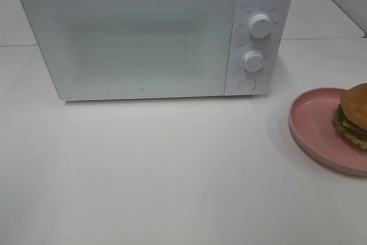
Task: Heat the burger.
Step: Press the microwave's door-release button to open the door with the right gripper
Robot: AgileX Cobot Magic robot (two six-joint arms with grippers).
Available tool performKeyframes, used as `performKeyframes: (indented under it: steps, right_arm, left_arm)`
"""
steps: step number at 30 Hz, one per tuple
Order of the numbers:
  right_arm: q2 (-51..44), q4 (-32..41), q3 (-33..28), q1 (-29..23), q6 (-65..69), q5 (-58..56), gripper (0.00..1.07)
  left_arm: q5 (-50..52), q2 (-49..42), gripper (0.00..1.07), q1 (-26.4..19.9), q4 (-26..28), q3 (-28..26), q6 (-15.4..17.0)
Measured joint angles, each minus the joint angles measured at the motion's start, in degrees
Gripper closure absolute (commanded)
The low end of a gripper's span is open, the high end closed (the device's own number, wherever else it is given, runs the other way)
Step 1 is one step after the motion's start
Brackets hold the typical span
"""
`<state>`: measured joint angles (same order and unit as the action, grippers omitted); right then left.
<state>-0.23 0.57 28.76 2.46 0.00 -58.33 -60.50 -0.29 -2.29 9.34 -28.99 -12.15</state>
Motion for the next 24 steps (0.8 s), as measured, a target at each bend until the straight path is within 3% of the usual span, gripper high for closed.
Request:
performKeyframes:
  steps: [13,24]
  right_arm:
    - [0.4,0.2,0.3,0.0,0.7,0.7,0.42]
    - [16.3,0.2,1.3,0.0,1.2,19.3,0.42]
  left_arm:
    - [0.0,0.0,1.06,0.0,0.0,0.0,0.0]
    - [0.0,0.0,1.06,0.0,0.0,0.0,0.0]
